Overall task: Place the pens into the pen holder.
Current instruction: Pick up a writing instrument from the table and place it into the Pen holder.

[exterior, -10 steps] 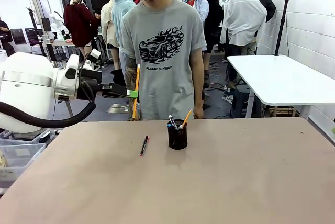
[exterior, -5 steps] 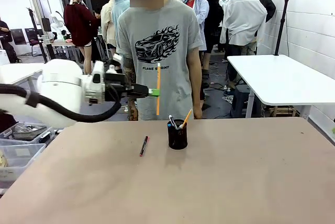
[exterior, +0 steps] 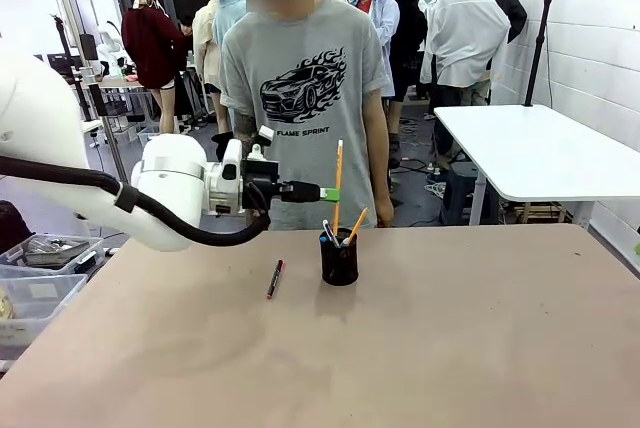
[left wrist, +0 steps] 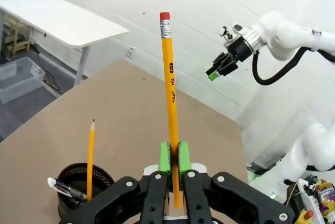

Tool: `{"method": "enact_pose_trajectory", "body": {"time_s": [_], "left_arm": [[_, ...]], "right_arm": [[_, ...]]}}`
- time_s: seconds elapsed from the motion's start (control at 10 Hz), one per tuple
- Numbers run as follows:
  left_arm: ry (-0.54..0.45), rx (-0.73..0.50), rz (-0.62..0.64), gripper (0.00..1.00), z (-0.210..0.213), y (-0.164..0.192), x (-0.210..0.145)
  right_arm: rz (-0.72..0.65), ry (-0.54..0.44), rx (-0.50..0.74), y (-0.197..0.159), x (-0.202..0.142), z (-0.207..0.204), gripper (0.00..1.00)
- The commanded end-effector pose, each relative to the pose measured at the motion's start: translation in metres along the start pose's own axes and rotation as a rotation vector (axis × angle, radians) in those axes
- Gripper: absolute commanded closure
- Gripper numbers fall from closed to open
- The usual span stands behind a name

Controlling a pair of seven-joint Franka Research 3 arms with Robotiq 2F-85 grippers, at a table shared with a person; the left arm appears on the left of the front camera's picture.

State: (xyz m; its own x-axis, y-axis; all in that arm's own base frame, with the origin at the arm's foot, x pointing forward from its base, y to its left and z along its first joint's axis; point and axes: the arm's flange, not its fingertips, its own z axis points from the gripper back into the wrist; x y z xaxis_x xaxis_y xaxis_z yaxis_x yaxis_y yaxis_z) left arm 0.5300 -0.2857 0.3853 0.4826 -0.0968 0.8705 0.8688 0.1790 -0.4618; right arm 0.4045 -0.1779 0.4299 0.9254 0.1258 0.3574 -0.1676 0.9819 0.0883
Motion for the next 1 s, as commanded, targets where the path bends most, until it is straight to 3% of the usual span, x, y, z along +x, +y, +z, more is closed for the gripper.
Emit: {"method": "enact_pose_trajectory", "body": {"time_s": [0.0,0.5,0.9], "left_arm": [[-0.037,0.020,-0.030,1.00,-0.009,0.017,-0.003],[-0.057,0.148,-0.244,1.00,-0.022,0.058,-0.016],[-0.008,0.168,-0.305,1.00,-0.030,0.059,-0.035]], "right_arm": [[0.006,0.004,-0.008,-0.001,-0.001,0.000,0.49],[0.006,0.004,-0.008,-0.001,-0.001,0.000,0.49],[0.006,0.004,-0.008,-0.001,-0.001,0.000,0.49]]}}
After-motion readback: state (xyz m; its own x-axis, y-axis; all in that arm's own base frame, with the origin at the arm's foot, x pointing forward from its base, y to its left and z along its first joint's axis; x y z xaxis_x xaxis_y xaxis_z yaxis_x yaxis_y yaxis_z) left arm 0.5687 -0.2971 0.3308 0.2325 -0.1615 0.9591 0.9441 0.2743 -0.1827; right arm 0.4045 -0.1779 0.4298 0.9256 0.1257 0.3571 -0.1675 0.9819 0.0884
